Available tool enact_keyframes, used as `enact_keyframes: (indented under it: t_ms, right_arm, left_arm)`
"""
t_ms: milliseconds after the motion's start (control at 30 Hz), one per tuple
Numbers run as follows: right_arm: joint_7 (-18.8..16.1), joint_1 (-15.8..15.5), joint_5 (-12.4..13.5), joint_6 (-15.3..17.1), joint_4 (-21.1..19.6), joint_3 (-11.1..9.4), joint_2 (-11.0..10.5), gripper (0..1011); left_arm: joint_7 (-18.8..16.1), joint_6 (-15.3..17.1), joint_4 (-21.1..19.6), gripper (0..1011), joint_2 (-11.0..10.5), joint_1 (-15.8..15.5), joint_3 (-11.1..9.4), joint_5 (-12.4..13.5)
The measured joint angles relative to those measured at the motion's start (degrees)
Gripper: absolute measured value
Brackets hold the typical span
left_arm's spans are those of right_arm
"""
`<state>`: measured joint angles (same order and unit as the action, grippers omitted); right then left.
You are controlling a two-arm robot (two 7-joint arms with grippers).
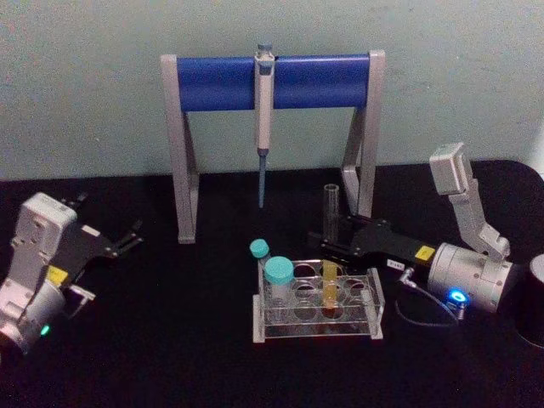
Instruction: Pick up the test tube from the test tube rack, shake it, then place it back into the test tube rack.
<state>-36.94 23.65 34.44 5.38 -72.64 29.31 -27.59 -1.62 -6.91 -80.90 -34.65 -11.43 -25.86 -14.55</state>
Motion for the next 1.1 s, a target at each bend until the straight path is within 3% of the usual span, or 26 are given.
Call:
enact_keyframes:
  t_ms: [300, 367, 500, 1100]
  right_arm:
    - [0.0, -0.05, 0.03, 0.02, -0.06, -0.02, -0.02, 396]
    - [0.0, -0.06, 0.05, 0.02, -0.07, -0.02, -0.02, 294]
    - [0.0, -0.06, 0.07, 0.02, -0.07, -0.02, -0.02, 229]
    - [0.0, -0.12, -0.04, -0.56, -0.12, 0.03, -0.07, 229]
  left_arm:
    - [0.0, 0.0, 0.0, 1010, 0.0, 0.0, 0.0, 0.0]
    - [0.0, 0.0, 0.0, 1010, 0.0, 0.0, 0.0, 0.0]
    - [0.0, 0.0, 0.0, 1010, 0.0, 0.0, 0.0, 0.0]
    - [0.0, 0.0, 0.0, 1010, 0.0, 0.0, 0.0, 0.0]
